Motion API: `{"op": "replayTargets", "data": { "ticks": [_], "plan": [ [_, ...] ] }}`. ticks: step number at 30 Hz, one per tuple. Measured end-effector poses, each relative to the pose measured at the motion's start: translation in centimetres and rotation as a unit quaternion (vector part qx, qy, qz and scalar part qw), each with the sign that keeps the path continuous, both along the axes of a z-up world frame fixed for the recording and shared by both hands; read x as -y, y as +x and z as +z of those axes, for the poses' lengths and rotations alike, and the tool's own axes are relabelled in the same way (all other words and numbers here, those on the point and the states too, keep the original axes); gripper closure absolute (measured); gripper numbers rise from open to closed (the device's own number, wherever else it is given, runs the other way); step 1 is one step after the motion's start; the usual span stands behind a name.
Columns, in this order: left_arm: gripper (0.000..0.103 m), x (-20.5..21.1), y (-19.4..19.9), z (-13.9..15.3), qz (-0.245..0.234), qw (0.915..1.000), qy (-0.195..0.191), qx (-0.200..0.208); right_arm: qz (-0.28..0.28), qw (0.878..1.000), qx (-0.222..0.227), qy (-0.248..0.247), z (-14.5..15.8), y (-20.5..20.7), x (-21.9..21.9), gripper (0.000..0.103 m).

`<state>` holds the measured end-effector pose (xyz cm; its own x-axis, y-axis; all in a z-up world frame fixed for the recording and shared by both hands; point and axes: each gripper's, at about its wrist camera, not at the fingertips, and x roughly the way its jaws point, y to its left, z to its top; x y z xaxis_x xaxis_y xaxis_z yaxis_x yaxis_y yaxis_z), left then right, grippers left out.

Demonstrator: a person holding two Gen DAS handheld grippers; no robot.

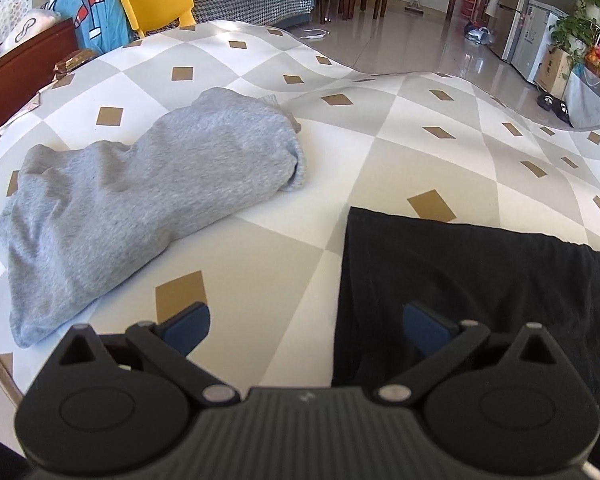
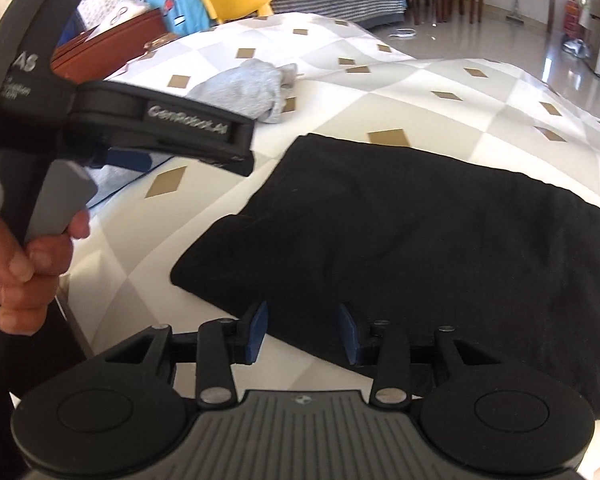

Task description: Fold clothes

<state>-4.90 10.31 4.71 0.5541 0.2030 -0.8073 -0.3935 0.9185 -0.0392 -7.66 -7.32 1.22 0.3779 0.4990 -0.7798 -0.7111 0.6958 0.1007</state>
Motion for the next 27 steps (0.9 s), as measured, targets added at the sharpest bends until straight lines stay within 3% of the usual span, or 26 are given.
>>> {"op": "replayTargets", "data": {
  "ticks": [12, 27],
  "plan": [
    [0.0, -2.1, -0.1, -0.5, 0.034, 0.999, -0.028, -0.004, 0.095, 0.99, 0.101, -0.037, -1.1, -3.0, -4.9, 0.058],
    [0.0, -2.9, -0.3, -1.3, 0.055, 0.9981, -0.022, -0.019, 0.106, 0.987, 0.117, -0.035, -3.2, -2.3, -6.6, 0.054]
  ]
}}
